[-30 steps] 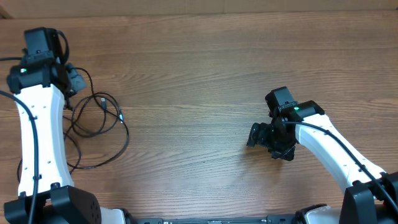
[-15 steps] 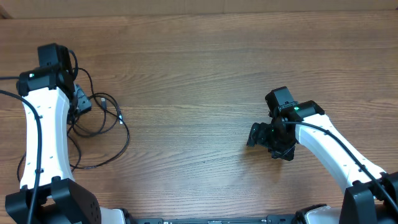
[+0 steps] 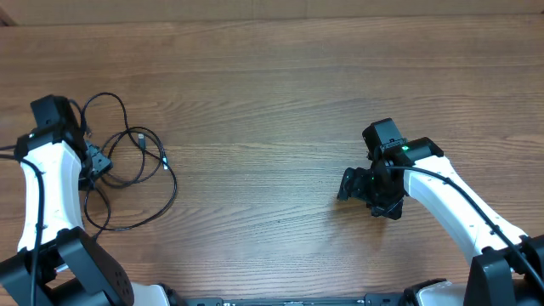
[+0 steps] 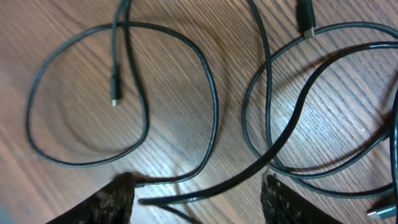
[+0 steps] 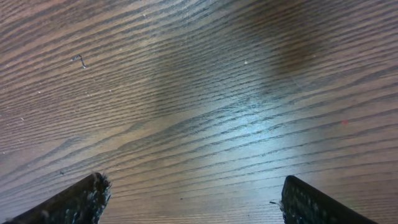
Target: Untangle cables
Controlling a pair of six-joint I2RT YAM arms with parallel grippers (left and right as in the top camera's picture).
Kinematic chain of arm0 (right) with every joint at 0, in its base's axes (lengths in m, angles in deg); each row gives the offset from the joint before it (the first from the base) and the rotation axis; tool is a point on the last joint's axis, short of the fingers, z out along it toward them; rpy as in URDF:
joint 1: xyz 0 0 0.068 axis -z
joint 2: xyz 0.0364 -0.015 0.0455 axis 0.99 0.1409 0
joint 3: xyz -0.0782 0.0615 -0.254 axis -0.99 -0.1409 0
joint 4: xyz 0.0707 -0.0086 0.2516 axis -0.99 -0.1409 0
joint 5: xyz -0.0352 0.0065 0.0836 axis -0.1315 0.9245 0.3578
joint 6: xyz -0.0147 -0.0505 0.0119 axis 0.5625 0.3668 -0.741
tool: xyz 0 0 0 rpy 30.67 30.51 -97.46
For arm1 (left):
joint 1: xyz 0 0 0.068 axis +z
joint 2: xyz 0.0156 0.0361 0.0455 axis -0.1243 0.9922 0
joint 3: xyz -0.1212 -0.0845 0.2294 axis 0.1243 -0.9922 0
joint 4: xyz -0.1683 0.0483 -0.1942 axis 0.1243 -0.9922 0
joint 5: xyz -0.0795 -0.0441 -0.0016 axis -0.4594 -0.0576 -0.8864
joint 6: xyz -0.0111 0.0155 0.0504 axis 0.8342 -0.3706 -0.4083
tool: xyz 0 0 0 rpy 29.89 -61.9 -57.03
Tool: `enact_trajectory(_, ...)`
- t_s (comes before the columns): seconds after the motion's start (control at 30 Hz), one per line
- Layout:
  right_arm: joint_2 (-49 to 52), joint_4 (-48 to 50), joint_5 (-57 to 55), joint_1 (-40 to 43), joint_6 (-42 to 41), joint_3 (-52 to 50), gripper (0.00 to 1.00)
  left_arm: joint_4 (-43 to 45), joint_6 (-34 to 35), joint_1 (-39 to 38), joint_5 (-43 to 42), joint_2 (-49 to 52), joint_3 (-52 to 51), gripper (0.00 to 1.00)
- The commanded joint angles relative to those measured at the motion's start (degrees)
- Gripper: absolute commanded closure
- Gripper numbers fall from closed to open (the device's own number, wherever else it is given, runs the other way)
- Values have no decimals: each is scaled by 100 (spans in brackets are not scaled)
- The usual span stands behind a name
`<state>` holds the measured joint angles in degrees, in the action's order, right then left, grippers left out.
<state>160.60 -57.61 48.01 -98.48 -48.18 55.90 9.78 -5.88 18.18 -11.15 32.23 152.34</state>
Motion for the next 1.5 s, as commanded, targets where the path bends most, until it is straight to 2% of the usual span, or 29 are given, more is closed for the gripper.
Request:
enact_trajectory(0.0, -83, 24, 0, 20, 20, 103, 12, 94, -208, 111, -354, 9, -179, 36)
enact_trajectory(0.27, -83, 26, 0, 22, 20, 103, 12, 136, -208, 140, -378, 254, -212, 38)
enact_trajectory(0.43, -83, 20, 0, 22, 22, 103, 12, 125, -208, 140, -413, 734, -212, 45)
enact_trajectory(0.47, -83, 20, 0, 20, 22, 103, 12, 114, -208, 140, -459, 793, -212, 52)
enact_trajectory(0.5, -83, 20, 0, 22, 20, 103, 12, 114, -208, 140, -503, 833, -210, 72)
enact_trajectory(0.57, -83, 17, 0, 22, 22, 103, 12, 109, -205, 140, -509, 813, -184, 96)
enact_trajectory(0.77, -83, 2, 0, 22, 22, 103, 12, -363, -205, 140, -656, 761, 601, 96)
enact_trajectory(0.93, -83, 2, -22, 22, 22, 103, 12, -898, -245, 142, -741, 761, 1934, 96)
enact_trajectory(1.03, -83, 2, -22, 22, 22, 103, 12, -1062, -490, 181, -728, 761, 2841, 96)
enact_trajectory(1.17, -83, 2, -22, 22, 20, 103, 12, -1115, -509, 247, -345, 761, 3862, 96)
enact_trajectory(1.47, -83, 2, -22, 22, 22, 103, 12, -1143, -511, 289, 164, 785, 4218, 96)
